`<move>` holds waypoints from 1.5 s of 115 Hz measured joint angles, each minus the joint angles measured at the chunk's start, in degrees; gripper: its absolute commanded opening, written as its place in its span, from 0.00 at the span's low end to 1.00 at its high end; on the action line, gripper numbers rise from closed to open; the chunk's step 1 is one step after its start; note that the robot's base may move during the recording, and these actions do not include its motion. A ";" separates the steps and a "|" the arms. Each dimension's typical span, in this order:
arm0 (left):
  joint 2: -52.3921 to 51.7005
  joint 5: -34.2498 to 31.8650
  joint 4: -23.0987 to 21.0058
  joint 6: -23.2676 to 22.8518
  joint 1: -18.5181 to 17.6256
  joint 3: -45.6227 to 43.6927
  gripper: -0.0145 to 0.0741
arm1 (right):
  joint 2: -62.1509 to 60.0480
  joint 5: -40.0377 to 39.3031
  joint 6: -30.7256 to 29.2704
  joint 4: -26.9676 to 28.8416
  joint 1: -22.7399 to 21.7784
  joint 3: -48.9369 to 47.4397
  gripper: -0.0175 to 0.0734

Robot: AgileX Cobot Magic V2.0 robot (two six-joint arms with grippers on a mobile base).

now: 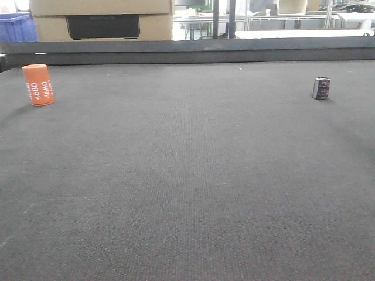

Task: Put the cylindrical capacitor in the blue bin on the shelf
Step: 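Lower left gripper over orange cylinder, right gripper over maroon capacitor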

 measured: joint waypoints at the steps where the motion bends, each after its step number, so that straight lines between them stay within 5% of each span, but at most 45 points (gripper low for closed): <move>1: 1.09 -0.18 0.00 0.00 -0.11 -0.21 0.85 | 0.00 0.00 0.00 0.00 0.00 0.00 0.82; 42: 22.53 -3.41 1.31 0.00 -2.41 -17.08 0.85 | 0.00 -0.13 0.00 0.00 0.00 -0.11 0.82; 74: 24.92 -2.88 1.21 -0.80 -2.41 -18.66 0.85 | 3.38 -2.76 0.00 0.00 0.00 -0.11 0.82; 129: 22.60 -0.48 1.09 -1.02 -2.41 -18.76 0.85 | 40.18 -36.94 0.00 -0.11 0.00 -1.41 0.82; 173: 22.60 -0.38 0.99 -1.02 -2.41 -18.76 0.85 | 66.09 -41.81 0.00 -0.11 0.00 -18.93 0.82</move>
